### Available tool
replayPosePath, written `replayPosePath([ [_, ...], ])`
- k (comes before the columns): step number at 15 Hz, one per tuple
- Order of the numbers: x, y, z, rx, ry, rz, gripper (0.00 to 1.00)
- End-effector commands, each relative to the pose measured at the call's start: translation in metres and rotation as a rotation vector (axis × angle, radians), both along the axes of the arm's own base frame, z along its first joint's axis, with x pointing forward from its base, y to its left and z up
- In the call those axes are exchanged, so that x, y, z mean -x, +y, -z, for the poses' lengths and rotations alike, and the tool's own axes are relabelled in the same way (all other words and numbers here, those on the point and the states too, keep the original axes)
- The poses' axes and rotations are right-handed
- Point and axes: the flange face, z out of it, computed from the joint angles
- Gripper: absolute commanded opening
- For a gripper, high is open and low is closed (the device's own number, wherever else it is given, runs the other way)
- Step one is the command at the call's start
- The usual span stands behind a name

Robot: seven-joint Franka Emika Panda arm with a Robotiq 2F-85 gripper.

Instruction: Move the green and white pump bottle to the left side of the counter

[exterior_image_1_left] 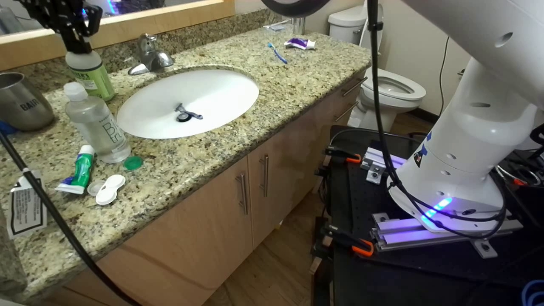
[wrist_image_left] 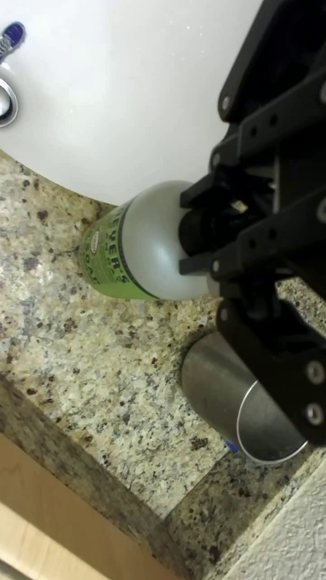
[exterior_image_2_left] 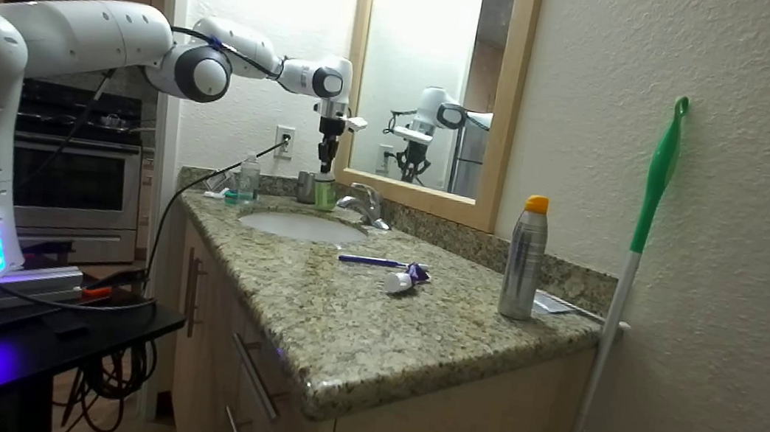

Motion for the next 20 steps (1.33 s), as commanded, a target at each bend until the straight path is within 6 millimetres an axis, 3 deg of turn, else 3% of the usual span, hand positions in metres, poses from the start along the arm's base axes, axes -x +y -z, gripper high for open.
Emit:
replayPosePath([
  [1,-0.0036,0.0009,0.0046,-0.001,-0.016,0.079,0.08],
  [7,-0.0039,-0.0066,0.0046,-0.030,-0.022,0.207,0.08],
  [20,-0.0056,-0.0036,-0.0006,-0.052,-0.032,0.325,0.08],
])
